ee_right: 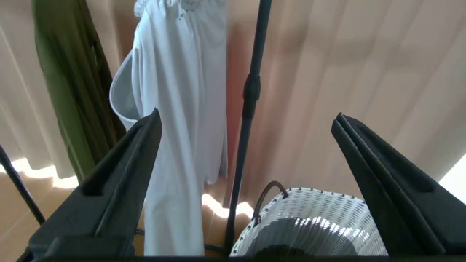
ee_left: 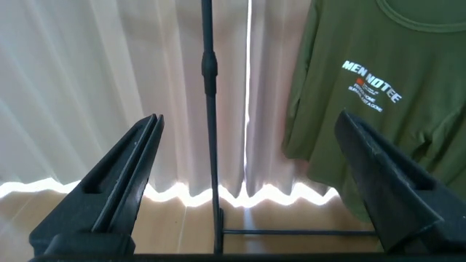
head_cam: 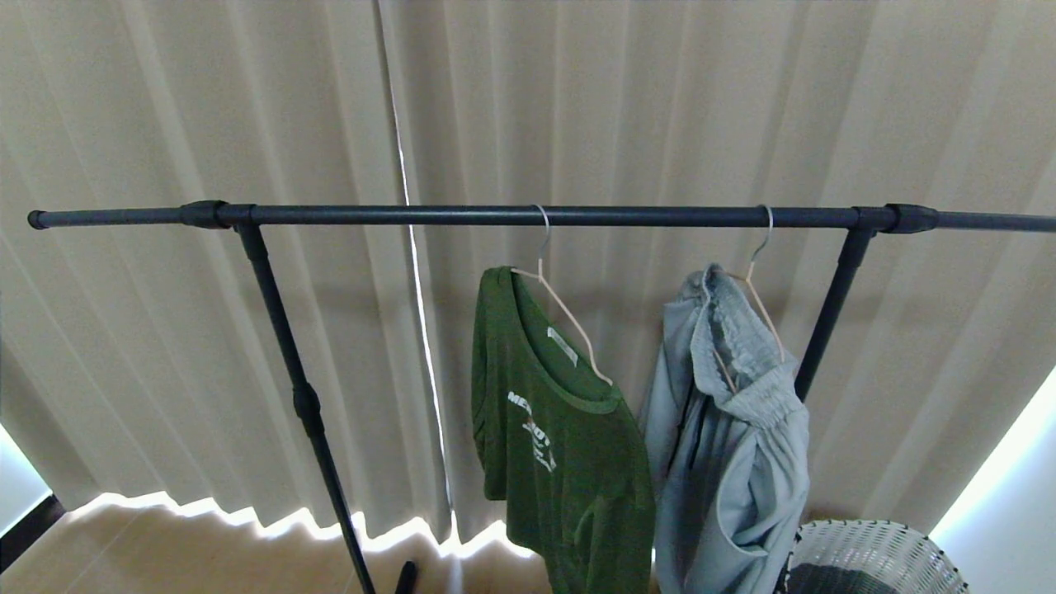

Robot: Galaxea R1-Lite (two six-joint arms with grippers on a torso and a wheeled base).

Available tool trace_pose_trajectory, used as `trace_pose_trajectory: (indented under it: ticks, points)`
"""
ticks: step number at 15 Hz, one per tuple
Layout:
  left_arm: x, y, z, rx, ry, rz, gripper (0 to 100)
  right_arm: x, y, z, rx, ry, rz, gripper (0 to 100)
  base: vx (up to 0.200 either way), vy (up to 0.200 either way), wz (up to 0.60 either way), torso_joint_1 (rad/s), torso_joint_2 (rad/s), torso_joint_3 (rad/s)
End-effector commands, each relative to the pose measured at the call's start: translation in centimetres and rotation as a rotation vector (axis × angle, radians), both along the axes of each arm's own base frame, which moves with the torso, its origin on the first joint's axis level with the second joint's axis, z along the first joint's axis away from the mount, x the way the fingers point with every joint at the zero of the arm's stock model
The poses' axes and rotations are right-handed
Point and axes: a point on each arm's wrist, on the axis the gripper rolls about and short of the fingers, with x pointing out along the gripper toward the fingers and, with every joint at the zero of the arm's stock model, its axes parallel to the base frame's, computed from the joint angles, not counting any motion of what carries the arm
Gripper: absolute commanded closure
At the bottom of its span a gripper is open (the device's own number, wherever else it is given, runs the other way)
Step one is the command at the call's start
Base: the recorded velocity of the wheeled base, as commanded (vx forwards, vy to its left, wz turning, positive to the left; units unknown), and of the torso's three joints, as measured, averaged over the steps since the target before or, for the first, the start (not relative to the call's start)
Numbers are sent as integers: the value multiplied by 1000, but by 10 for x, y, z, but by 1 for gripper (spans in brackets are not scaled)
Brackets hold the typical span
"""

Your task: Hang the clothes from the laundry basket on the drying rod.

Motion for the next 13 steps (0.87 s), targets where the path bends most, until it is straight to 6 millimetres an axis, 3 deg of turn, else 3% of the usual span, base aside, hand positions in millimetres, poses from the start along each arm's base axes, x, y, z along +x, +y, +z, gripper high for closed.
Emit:
trace_pose_trajectory:
  ticks: [1,13]
  points:
    - [0,0,0,0,-2,1,0,0,0,0,2,2,-1,0,0,0,0,0,0,0]
    - [0,0,0,0,-2,1,0,0,-1,0,23,3,-56,0,0,0,0,0,0,0]
